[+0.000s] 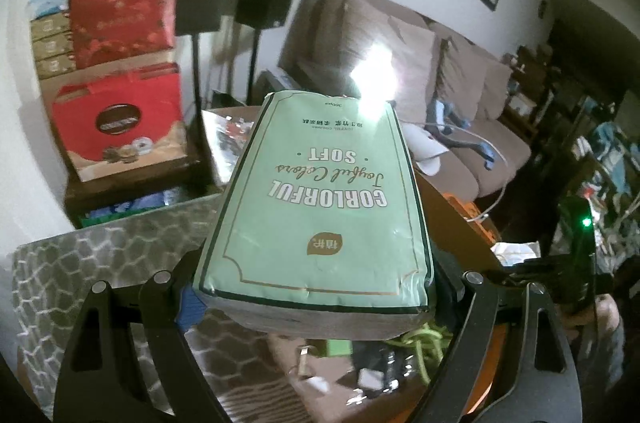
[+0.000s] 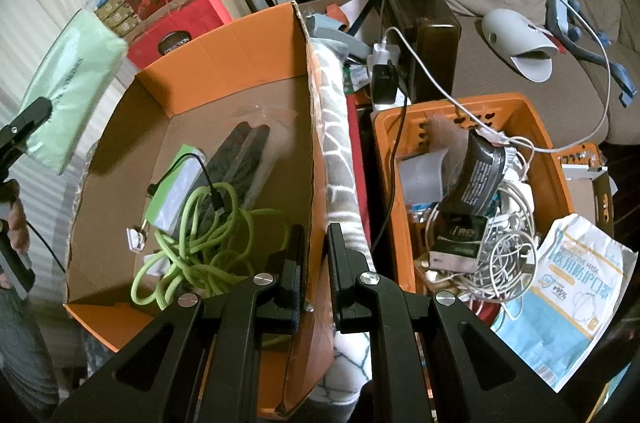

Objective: Organize objects
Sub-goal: 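Lift the tissue pack with the left tool over the box and release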

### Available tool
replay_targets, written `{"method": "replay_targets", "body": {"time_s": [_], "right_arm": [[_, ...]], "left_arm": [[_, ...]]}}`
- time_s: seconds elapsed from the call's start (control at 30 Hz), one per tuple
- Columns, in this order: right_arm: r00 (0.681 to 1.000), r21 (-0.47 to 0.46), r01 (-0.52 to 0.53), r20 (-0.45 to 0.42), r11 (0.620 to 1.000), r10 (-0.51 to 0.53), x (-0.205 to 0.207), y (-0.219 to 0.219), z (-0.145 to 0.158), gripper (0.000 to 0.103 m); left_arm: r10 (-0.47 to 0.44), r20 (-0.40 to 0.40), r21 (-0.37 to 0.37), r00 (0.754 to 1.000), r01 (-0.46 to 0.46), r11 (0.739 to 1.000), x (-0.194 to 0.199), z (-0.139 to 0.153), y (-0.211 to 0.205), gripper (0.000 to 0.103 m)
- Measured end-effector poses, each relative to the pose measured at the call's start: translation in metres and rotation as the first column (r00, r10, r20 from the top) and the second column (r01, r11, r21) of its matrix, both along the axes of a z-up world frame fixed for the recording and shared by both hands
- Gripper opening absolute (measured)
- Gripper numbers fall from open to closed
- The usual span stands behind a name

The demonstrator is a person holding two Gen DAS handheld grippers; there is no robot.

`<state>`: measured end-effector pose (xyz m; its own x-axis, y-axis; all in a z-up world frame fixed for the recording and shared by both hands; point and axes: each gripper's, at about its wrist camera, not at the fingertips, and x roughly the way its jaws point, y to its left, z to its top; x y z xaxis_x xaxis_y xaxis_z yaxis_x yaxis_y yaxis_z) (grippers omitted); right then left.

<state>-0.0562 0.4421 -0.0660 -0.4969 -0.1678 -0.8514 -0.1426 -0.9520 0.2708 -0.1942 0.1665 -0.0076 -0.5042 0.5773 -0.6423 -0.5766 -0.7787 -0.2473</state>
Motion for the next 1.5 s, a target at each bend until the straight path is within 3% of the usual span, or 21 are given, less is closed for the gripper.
{"method": "replay_targets", "body": {"time_s": [0.13,0.4,0.77,0.97,1.13,1.3,1.5], "right_arm": [[1.0,0.001,0.0,0.0,1.0,0.0,0.0,0.0,0.0,0.01],[1.0,-0.001,0.001,-0.001,1.0,-0.001,0.0,0.0,0.0,0.01],[1.0,0.002,0.002,-0.001,1.0,-0.002,0.001,0.001,-0.001,0.01],[1.0,0.004,0.002,0.0,1.0,-0.002,0.001,0.001,-0.001,0.01],[1.0,0.005,0.001,0.001,1.0,-0.001,0.001,0.001,-0.001,0.01],[1.0,0.008,0.001,0.001,1.0,-0.001,0.001,0.001,-0.001,0.01],[1.0,0.007,0.002,0.001,1.0,-0.002,0.001,0.001,-0.001,0.01]], "left_arm": [[-0.038,0.03,-0.025,0.999,0.039,0.999,0.003,-0.012,0.026,0.085],[-0.079,0.084,-0.143,0.993,0.091,0.986,0.015,-0.045,0.073,0.085],[-0.105,0.157,-0.231,0.982,0.139,0.963,0.023,-0.063,0.09,0.086],[-0.109,0.198,-0.229,0.974,0.154,0.961,0.025,-0.065,0.089,0.088],[-0.113,0.209,-0.171,0.971,0.15,0.974,0.03,-0.053,0.075,0.093],[-0.102,0.181,-0.117,0.978,0.125,0.985,0.034,-0.033,0.056,0.098],[-0.046,0.139,-0.107,0.989,0.061,0.992,0.035,-0.016,0.025,0.103]]}}
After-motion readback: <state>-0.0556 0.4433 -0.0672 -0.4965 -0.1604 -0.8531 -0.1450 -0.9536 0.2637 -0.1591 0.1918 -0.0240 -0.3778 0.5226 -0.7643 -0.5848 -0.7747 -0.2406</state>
